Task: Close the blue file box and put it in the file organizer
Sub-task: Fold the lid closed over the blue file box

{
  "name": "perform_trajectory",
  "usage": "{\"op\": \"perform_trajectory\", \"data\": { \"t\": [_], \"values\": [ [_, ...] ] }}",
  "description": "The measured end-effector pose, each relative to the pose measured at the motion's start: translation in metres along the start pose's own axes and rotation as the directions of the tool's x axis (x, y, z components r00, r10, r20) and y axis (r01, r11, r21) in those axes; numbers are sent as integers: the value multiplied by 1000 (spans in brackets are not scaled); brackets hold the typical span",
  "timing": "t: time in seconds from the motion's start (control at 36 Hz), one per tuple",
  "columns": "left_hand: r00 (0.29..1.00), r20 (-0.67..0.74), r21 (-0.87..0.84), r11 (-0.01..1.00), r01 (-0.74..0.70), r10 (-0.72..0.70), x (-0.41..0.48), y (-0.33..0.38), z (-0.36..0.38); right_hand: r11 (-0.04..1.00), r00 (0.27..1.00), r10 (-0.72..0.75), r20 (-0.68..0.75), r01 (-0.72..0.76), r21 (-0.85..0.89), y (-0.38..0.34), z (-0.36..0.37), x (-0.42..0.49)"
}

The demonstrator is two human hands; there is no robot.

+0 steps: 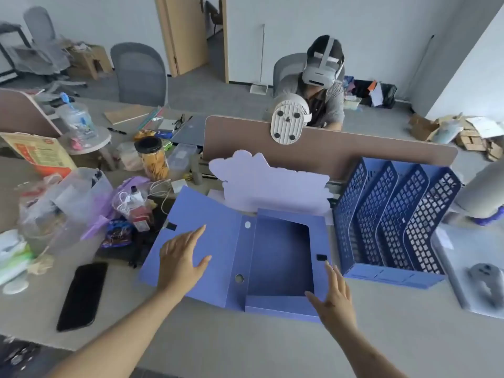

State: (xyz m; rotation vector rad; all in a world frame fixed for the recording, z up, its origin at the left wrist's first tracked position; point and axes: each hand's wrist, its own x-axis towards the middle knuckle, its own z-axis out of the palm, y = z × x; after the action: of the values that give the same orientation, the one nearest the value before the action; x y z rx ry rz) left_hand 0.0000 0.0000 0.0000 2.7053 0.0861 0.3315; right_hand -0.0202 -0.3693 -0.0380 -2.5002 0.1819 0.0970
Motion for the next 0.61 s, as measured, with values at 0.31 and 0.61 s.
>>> {"op": "perform_trajectory", "data": {
  "t": [0.31, 0.61],
  "values": [
    [904, -46, 60, 902, 427, -425, -13, -27, -32, 965, 966, 200, 165, -223, 140, 18, 15, -11],
    [846, 62, -253, 811, 527, -530, -21, -40, -54, 979, 973, 173, 153, -187, 81, 11, 24, -18]
  ]
}}
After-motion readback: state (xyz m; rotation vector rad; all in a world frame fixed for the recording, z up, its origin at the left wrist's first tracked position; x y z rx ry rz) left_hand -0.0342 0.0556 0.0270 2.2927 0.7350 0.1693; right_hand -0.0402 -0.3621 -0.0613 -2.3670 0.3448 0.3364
